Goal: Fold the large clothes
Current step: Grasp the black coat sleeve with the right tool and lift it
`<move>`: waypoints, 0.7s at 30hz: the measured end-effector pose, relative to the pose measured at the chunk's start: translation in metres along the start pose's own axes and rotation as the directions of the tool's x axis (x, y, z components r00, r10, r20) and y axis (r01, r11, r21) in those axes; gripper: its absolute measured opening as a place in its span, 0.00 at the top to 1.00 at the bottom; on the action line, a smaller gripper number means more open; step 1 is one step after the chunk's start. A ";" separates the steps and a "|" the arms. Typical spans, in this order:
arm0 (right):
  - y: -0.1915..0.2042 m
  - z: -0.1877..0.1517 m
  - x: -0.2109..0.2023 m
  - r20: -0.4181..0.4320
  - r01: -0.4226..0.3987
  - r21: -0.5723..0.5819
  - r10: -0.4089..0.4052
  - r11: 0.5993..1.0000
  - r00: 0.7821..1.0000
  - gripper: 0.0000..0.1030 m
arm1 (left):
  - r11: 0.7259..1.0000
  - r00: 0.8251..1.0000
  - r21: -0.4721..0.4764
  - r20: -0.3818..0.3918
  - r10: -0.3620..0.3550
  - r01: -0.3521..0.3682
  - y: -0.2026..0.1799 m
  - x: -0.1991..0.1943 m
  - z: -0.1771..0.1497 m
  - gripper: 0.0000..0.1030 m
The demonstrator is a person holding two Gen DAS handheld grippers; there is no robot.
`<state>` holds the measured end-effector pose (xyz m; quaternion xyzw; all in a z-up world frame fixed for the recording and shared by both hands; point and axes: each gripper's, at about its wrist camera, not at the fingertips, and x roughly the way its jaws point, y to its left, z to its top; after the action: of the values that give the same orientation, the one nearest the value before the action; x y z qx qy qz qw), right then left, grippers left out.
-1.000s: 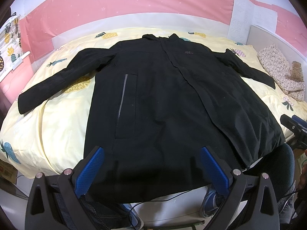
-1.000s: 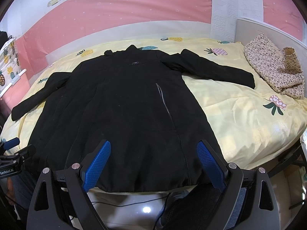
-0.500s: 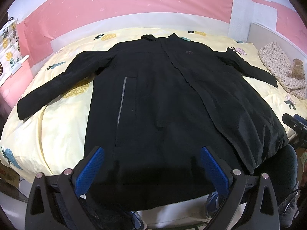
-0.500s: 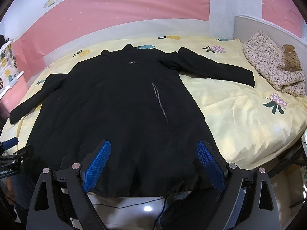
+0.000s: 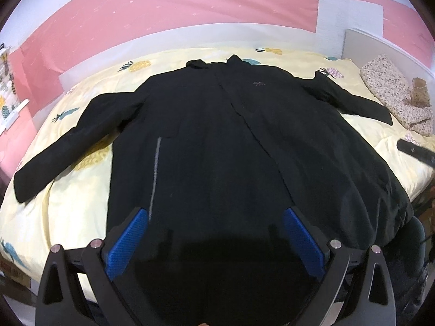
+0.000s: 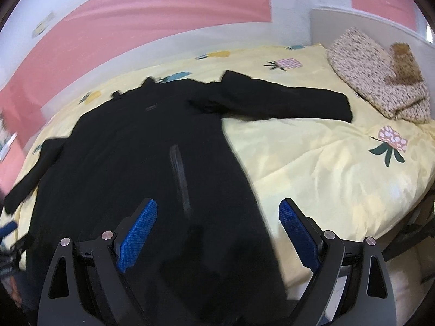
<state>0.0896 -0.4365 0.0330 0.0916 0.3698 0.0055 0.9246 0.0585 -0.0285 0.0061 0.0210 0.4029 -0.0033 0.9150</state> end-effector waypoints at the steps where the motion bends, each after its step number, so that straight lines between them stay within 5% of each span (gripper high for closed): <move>1: -0.006 0.004 0.004 -0.001 0.003 0.014 -0.003 1.000 1.000 0.11 | 1.000 1.000 0.007 0.000 0.002 -0.002 -0.002 0.004 0.004 0.02; 21: -0.145 0.092 0.137 -0.095 0.012 0.338 0.021 0.941 0.995 0.11 | 0.999 0.999 -0.050 0.038 -0.010 0.012 0.009 0.065 0.069 0.07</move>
<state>0.2438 -0.5837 -0.0205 0.2496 0.4095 -0.0514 0.8760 0.1534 -0.0219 0.0050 -0.0044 0.3859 0.0014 0.9225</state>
